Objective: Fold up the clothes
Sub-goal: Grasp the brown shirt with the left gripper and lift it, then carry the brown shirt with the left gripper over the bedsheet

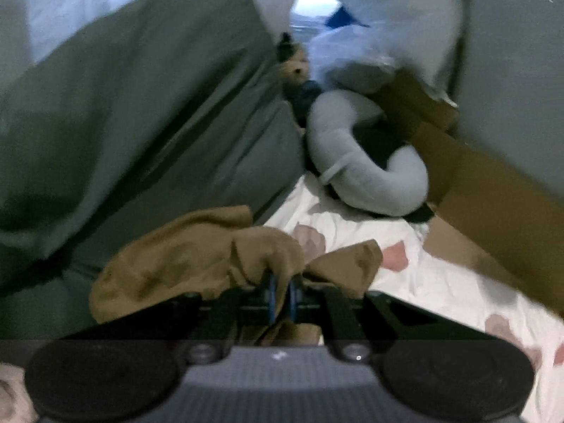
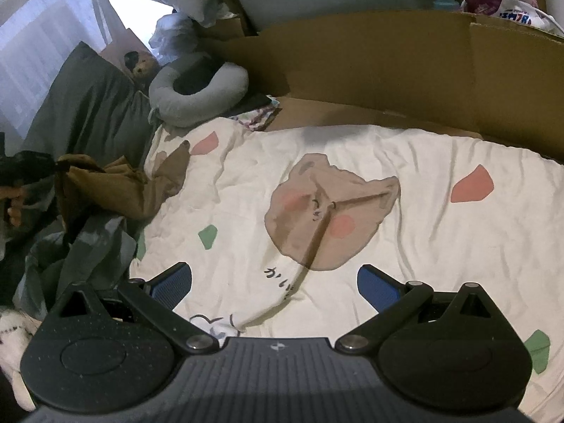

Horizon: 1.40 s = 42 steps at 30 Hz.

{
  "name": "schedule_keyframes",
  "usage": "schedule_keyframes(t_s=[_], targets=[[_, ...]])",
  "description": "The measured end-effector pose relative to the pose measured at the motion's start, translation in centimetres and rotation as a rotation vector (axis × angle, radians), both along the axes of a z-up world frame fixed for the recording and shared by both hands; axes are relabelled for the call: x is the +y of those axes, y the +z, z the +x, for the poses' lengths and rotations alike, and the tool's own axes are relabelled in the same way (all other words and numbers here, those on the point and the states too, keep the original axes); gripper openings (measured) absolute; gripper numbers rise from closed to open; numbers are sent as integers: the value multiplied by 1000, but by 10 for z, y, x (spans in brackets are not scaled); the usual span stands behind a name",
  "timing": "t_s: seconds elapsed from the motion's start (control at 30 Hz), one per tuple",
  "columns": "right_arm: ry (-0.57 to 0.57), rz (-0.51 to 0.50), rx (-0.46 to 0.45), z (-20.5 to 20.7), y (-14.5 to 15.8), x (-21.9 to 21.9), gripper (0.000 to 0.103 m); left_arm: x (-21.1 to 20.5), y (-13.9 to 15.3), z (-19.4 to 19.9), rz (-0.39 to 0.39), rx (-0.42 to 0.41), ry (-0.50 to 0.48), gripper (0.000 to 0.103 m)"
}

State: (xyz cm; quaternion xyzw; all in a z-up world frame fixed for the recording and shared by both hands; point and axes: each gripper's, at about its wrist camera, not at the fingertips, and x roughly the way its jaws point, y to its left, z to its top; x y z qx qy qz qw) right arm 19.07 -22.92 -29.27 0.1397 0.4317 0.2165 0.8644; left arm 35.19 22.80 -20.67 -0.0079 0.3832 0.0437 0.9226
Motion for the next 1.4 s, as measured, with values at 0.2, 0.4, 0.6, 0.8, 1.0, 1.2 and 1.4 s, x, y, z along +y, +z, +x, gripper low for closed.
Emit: schedule_keyframes(t_s=[0.2, 0.4, 0.6, 0.8, 1.0, 1.2, 1.4], targets=[[30, 13, -23, 0, 7, 14, 103, -16, 29, -13, -35, -14, -48, 7], [43, 23, -35, -4, 10, 22, 103, -39, 65, -41, -85, -95, -128, 6], [52, 46, -38, -6, 15, 27, 103, -54, 92, -65, -153, -129, -186, 5], [77, 38, -41, -9, 18, 32, 103, -67, 113, -79, -207, -172, -238, 5], [102, 21, -40, -14, 17, 36, 103, -86, 142, -81, -267, -227, -296, 5], [95, 55, -27, -16, 14, 36, 103, -118, 160, -95, -324, -238, -386, 5], [101, 112, -15, -21, 9, 40, 103, -148, 163, -112, -417, -223, -460, 5]])
